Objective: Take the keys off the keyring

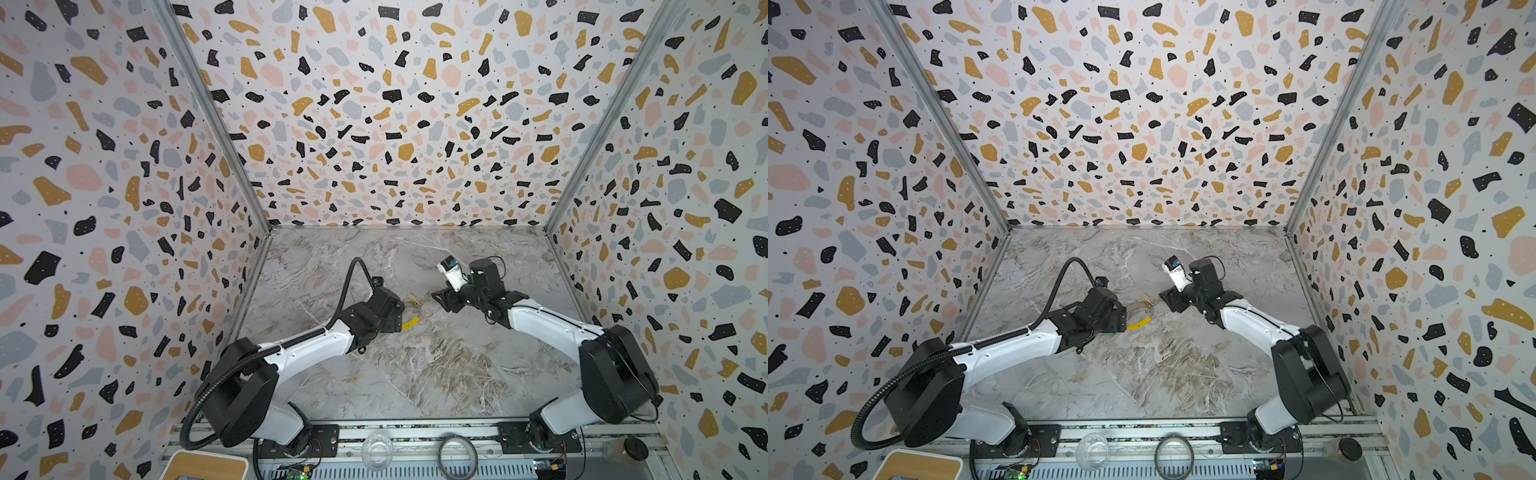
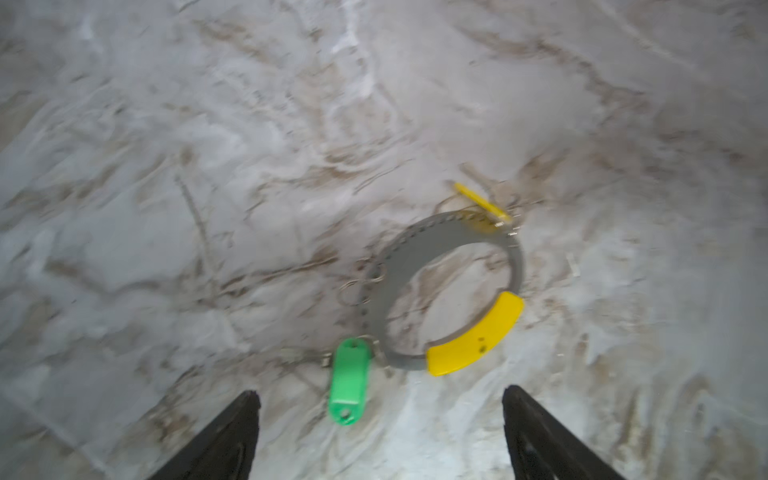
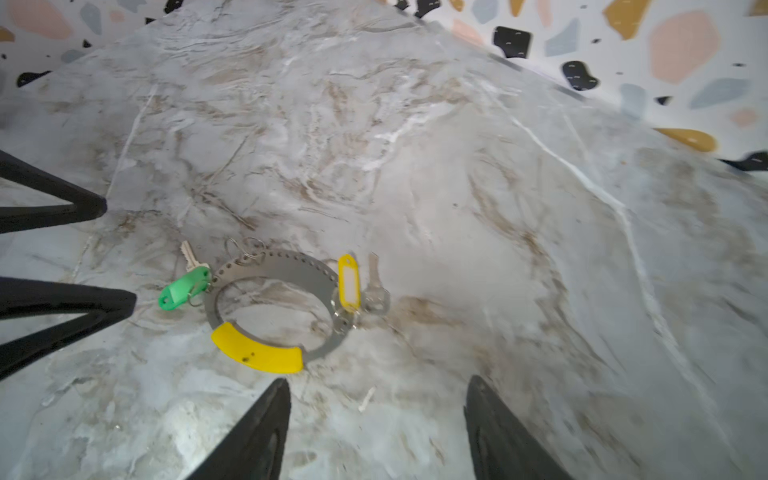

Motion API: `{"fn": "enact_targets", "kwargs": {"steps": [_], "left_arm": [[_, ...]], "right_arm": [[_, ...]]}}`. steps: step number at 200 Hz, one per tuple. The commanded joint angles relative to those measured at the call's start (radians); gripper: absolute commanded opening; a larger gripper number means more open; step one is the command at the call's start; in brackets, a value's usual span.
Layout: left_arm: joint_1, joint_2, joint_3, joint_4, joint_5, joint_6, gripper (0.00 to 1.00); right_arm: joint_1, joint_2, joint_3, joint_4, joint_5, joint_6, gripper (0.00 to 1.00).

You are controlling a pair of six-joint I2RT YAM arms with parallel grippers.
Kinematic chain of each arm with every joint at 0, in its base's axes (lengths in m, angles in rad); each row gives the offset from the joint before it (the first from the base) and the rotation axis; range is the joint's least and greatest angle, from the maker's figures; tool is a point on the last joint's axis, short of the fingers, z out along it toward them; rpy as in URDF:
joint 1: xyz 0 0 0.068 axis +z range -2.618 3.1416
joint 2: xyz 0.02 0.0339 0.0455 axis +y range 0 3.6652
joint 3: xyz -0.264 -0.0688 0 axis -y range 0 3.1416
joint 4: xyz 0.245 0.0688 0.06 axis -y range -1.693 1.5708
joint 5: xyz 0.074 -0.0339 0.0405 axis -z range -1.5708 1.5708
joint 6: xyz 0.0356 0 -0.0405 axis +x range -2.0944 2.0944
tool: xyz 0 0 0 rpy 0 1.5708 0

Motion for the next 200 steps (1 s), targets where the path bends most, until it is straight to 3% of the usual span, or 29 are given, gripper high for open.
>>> {"fn": "enact_targets", "kwargs": {"steps": [1, 31, 102, 146, 200], "left_arm": [[0.029, -0.030, -0.042, -0.038, -0.068, -0.003, 0.92], [0.048, -0.010, -0.070, -0.036, -0.067, 0.005, 0.97], [0.094, 0.069, -0.071, -0.023, -0.056, 0.051, 1.00], [0.138, 0.082, -0.058, -0.016, -0.028, 0.084, 1.00], [0.170, 0.066, -0.055, -0.016, 0.020, 0.136, 1.00]], "right_arm": [[0.052, 0.079, 0.087, -0.077, -0.032, -0.031, 0.65], [0.093, 0.201, 0.186, -0.116, -0.128, -0.027, 0.57], [0.143, 0.370, 0.288, -0.181, -0.131, -0.020, 0.45], [0.147, 0.426, 0.323, -0.212, -0.094, -0.011, 0.42], [0.123, 0.432, 0.353, -0.291, 0.066, -0.001, 0.41]]}}
